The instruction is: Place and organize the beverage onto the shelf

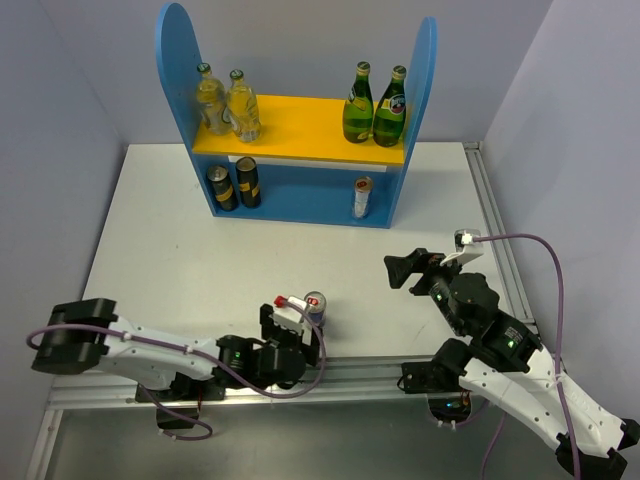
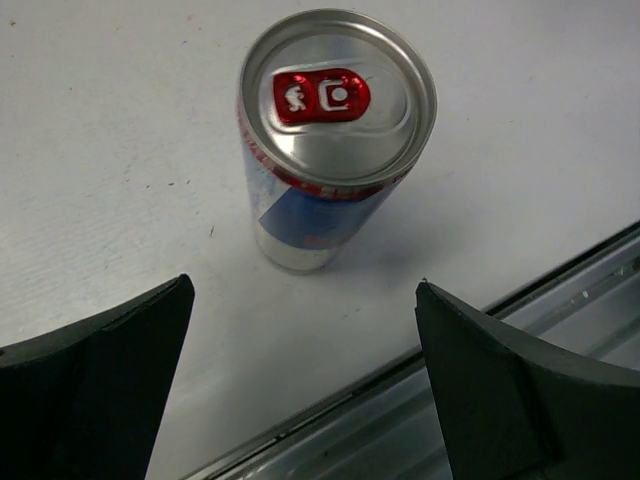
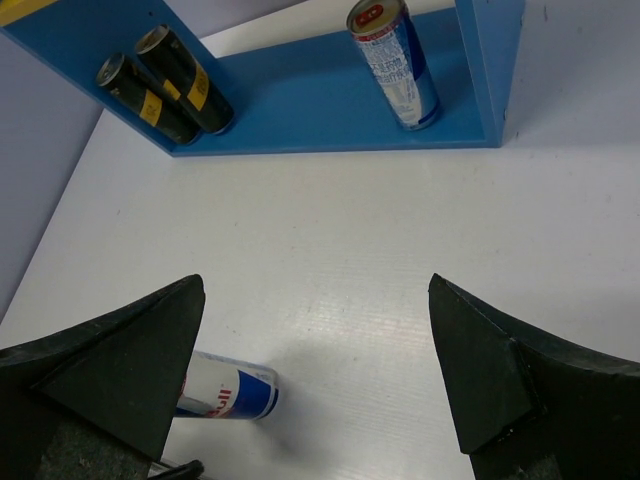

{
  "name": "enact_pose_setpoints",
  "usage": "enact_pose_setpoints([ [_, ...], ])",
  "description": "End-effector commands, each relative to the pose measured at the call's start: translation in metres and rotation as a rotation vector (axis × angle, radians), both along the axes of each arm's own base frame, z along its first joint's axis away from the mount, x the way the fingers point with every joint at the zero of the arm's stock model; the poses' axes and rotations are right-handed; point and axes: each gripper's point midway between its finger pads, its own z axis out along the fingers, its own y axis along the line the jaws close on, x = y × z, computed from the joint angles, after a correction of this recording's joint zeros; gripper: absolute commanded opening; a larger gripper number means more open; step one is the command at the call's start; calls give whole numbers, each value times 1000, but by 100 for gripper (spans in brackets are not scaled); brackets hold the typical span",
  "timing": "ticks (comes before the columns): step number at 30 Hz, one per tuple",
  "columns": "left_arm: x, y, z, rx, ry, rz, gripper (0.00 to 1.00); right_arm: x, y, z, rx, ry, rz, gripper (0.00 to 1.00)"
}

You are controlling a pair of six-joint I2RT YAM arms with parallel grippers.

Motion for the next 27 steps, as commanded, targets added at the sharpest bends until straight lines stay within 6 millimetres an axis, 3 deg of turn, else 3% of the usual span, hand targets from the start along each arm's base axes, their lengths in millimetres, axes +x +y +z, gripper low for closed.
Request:
enact_pose_setpoints([
  [1,9,-31,19,-119,-61,64,99,2,0,1,5,-6,-14,100],
  [6,19,-43,17,-107,-128,104,99,1,-1,2,7,-9,-14,100],
  [12,47,-49,4,-95,-155,144,94,0,-1,1,6,-10,-14,100],
  [14,58,-50,0,-94,-162,154,77,0,0,2,9,-11,-13,100],
  [15,62,-50,-4,-78,-167,163,57,0,0,2,9,-11,-14,100],
  [17,71,-49,-6,-64,-173,179,32,0,0,2,5,-10,-16,100],
  [18,75,-52,-4,-69,-177,191,12,0,0,2,5,-10,-16,100],
  [19,79,-51,-5,-56,-182,199,4,1,-1,2,5,-10,-17,100],
  [23,94,-59,14,-68,-219,187,0,1,0,2,6,-13,-14,100],
  [27,137,-62,48,-112,-272,197,0,0,0,2,9,-13,-14,100],
])
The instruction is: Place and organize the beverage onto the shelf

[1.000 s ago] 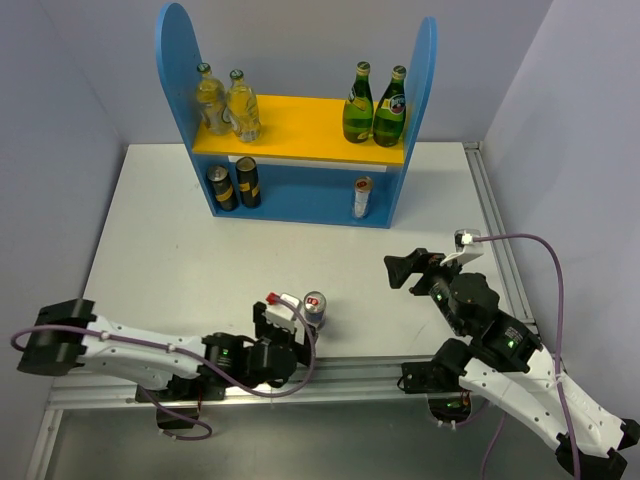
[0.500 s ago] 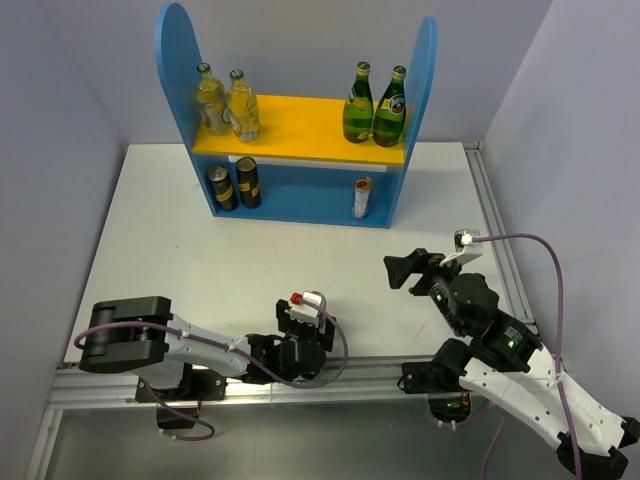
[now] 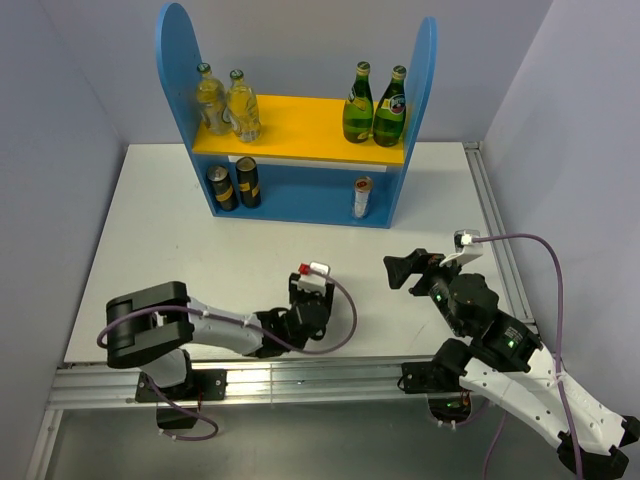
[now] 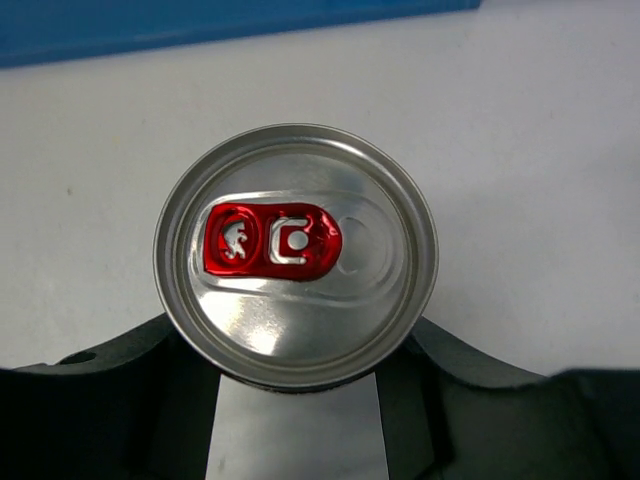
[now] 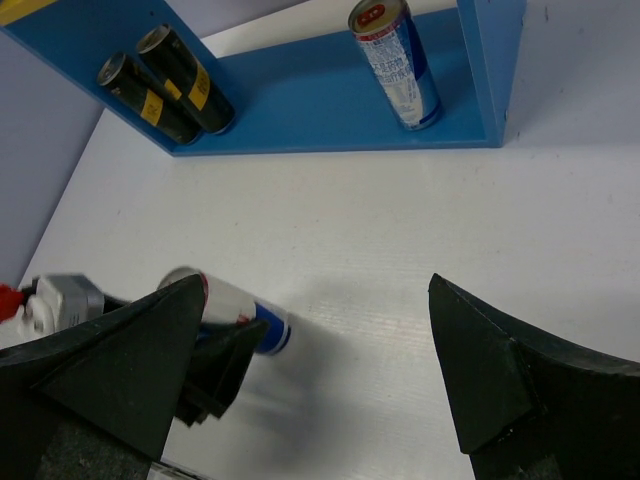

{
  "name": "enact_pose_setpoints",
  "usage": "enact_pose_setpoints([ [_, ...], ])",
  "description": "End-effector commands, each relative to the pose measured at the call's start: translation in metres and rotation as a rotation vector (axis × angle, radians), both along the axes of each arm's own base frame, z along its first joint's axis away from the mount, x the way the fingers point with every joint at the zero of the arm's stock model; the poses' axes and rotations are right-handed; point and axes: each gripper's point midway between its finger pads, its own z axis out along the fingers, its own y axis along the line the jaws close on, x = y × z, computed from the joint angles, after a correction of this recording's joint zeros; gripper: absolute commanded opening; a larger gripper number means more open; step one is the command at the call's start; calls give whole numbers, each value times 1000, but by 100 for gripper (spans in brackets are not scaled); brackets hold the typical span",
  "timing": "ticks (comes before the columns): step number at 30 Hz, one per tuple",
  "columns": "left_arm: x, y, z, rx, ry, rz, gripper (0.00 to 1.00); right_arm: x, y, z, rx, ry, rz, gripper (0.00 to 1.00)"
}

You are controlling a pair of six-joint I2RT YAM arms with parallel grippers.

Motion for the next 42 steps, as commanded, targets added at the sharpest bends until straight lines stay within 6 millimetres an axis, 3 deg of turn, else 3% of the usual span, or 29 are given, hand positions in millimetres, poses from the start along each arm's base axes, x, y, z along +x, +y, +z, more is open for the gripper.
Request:
enact_pose_setpoints([
  [1,41,-23,64,-145,-109,-3,0,1,-1,2,8,-11,-14,100],
  [8,112,-31,108,-198,-186,18,0,0,0,4,14,-7,-6,100],
  [10,135,-27,109,-194,-195,44,0,-1,0,4,16,-5,-4,100],
  [11,145,-35,122,-216,-209,32,0,-1,0,5,22,-8,-4,100],
  [13,163,-36,117,-194,-215,42,0,-2,-1,5,23,-10,-4,100],
  [14,172,-43,128,-214,-235,34,0,-2,-1,5,24,-9,-3,100],
  [15,182,-44,117,-192,-231,40,0,-2,-1,5,25,-9,-5,100],
  [17,196,-53,127,-210,-256,41,0,-2,-1,4,25,-7,-3,100],
  [18,205,-54,116,-194,-247,51,0,-2,-1,5,27,-10,-5,100],
  [20,218,-59,123,-211,-265,59,0,-2,-1,6,29,-9,-4,100],
  [21,225,-60,112,-202,-250,61,0,-3,-1,5,27,-7,-4,100],
  [24,242,-63,109,-208,-254,78,0,-3,-1,5,29,-8,-4,100],
  [26,249,-66,113,-217,-265,84,0,-2,-1,5,27,-7,-4,100],
  [33,267,-75,94,-234,-249,86,1,-1,0,3,17,-2,-6,100],
  [37,273,-80,91,-247,-233,97,20,-1,-1,4,21,-3,-12,100],
  [39,273,-81,86,-250,-218,96,41,-1,-1,4,19,-1,-12,100],
  [42,272,-82,84,-258,-214,94,57,-1,-1,3,18,2,-12,100],
])
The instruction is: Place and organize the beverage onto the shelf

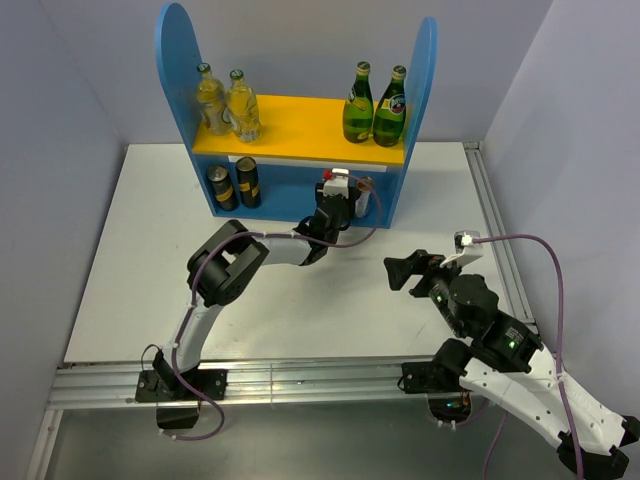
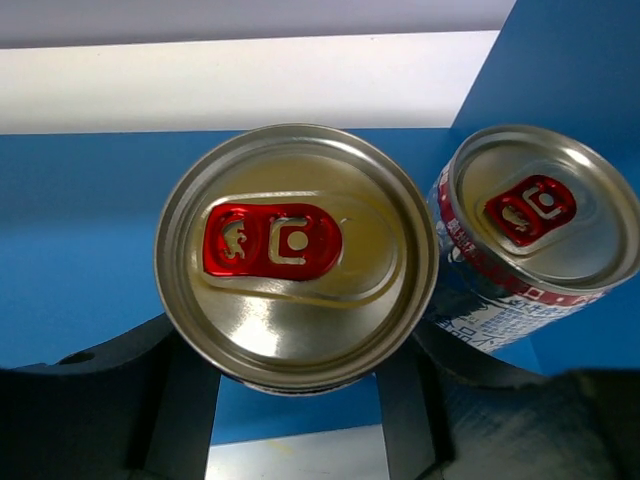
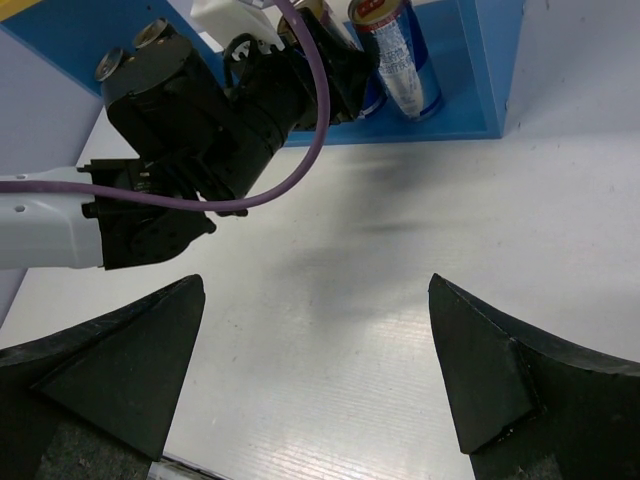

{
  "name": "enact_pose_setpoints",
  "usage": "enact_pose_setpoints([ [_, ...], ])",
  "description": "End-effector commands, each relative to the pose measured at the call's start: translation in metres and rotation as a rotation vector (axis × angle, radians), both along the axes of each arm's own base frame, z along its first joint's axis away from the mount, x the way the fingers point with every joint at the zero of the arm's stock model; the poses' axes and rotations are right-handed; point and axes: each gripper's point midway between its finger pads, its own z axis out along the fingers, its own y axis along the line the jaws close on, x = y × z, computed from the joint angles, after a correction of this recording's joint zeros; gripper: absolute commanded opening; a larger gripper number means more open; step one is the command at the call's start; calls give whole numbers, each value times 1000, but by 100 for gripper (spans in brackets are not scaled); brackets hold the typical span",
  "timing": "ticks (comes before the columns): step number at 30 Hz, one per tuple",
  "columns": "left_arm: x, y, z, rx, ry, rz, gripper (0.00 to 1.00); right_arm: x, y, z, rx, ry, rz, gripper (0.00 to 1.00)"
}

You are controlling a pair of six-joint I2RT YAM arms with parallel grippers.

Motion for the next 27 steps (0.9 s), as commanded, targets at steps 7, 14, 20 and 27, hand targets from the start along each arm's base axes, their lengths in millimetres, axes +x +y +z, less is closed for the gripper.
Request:
enact_pose_setpoints([
  [7,9,-17,49,-145,-80,-14,73,2,-2,5,9,-12,-19,100],
  [14,0,-12,58,-149,-86,-8,76,2,-2,6,8,-12,-19,100],
  [20,-33,-1,76,-143,-84,-8,99,3,-1,4,-2,-8,-21,100],
  [27,-80,25,81,-89,-35,37,99,4,-3,4,-6,-11,-31,100],
])
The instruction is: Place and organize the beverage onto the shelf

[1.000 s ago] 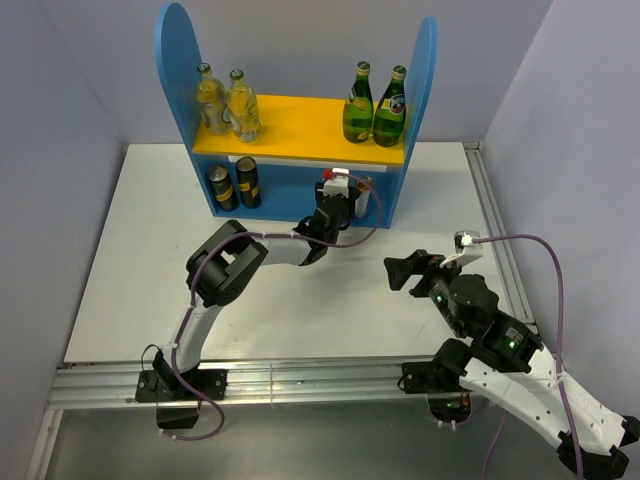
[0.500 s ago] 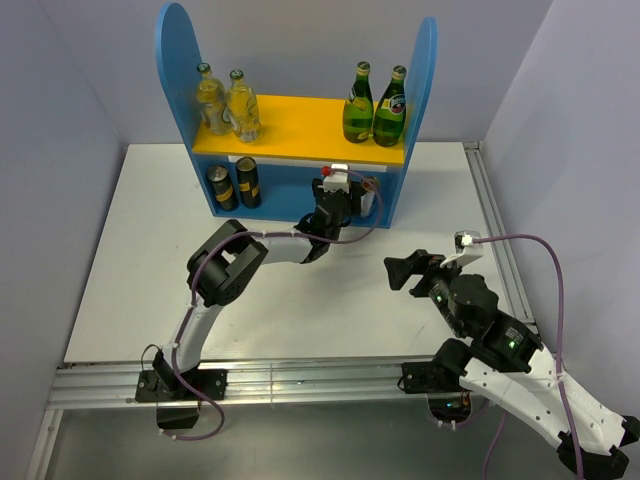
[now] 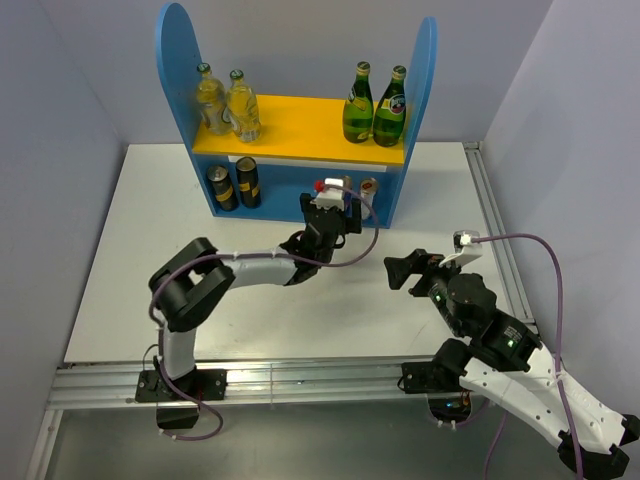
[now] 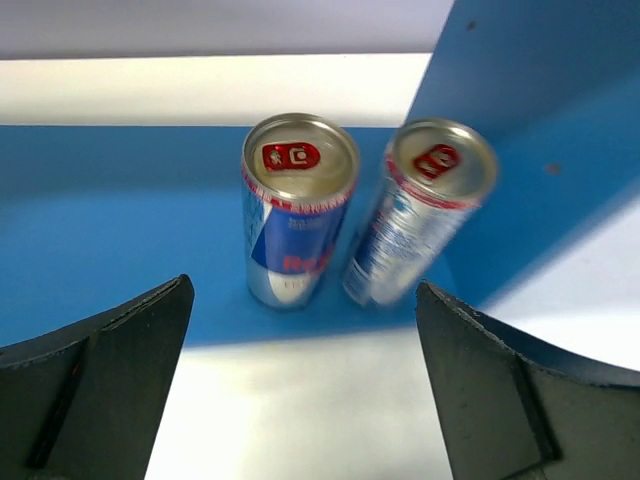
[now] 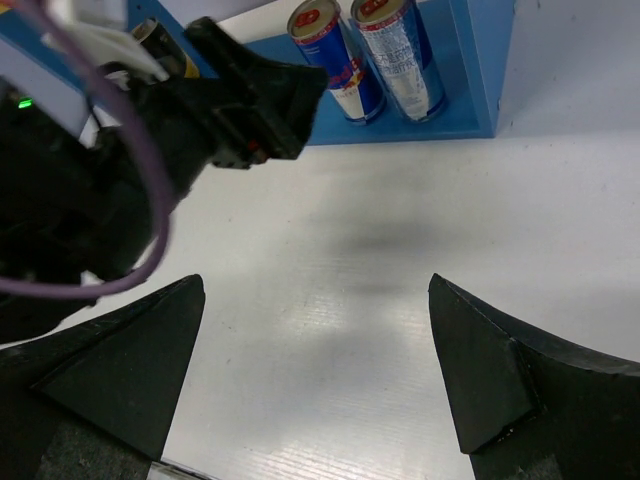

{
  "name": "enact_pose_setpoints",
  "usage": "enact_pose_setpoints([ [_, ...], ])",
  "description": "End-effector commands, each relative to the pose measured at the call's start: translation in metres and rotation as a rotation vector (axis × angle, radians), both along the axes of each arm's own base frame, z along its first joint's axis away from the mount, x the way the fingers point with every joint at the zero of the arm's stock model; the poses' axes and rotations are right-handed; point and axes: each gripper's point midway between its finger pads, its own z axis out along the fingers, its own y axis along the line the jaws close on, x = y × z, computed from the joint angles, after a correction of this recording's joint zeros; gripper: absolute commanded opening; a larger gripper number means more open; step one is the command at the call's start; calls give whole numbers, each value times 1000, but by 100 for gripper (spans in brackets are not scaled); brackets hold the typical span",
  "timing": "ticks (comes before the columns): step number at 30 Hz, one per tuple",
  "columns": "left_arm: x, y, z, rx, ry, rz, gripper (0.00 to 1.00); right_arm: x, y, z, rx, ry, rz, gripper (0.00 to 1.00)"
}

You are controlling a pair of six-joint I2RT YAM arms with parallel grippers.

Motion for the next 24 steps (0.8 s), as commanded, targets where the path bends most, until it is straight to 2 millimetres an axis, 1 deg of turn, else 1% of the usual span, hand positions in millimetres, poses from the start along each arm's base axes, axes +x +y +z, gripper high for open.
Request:
enact_pose_setpoints([
  [1,-25,16,29,-31,4,48,99,2,-2,6,6,-16,-18,100],
  [2,-36,15,38,-57,20,31,99,3,-2,6,4,-14,-21,100],
  [3,-44,18,38,-52,36,33,99,3,-1,6,4,-13,-20,100],
  [4,-57,28,21,2,86,41,99,3,-1,8,7,-20,-16,100],
  [5,-74,29,33,0,81,29,98,2,2,8,10,-20,-1,100],
  [6,-86,42,25,44,84,70,98,1,3,11,17,-24,5,100],
  [7,-114,37,36,87,69,17,98,0,4,13,20,-23,16,100],
  [8,-129,39,39,119,59,-1,98,-1,6,23,36,-33,27,100],
  [9,-143,43,45,141,54,11,99,-4,6,25,39,-24,36,100],
  [10,-171,51,56,156,68,10,99,-5,7,30,50,-24,45,100],
  [11,-184,56,58,177,103,-10,99,-9,10,45,78,-45,73,100],
  [12,-192,55,83,80,122,1,99,-12,9,54,98,-55,78,100],
  [13,-205,66,110,22,118,-5,99,-14,9,63,114,-68,85,100],
  [14,-213,88,109,101,137,15,99,-18,7,88,154,-107,98,100],
  [15,-219,96,135,49,134,22,99,-21,9,96,158,-111,122,100],
  [16,-228,115,157,-49,143,46,99,-24,8,107,168,-126,129,100],
  [17,-233,136,159,-5,162,55,99,-30,3,132,195,-164,137,100],
  [18,-235,145,182,-67,166,48,99,-30,3,137,170,-159,145,100],
  [19,-237,163,199,-113,161,45,99,-32,1,145,163,-167,150,100],
  [20,-239,178,204,-103,166,47,99,-38,-5,170,183,-207,153,100],
  [21,-240,188,217,-146,163,47,99,-38,-7,171,146,-199,154,100],
  [22,-243,205,229,-200,161,44,99,-40,-10,180,141,-210,155,100],
  [23,-243,215,234,-219,159,45,99,-45,-16,197,158,-239,154,100],
  [24,-246,231,247,-262,149,27,99,-47,-16,200,147,-237,162,100],
])
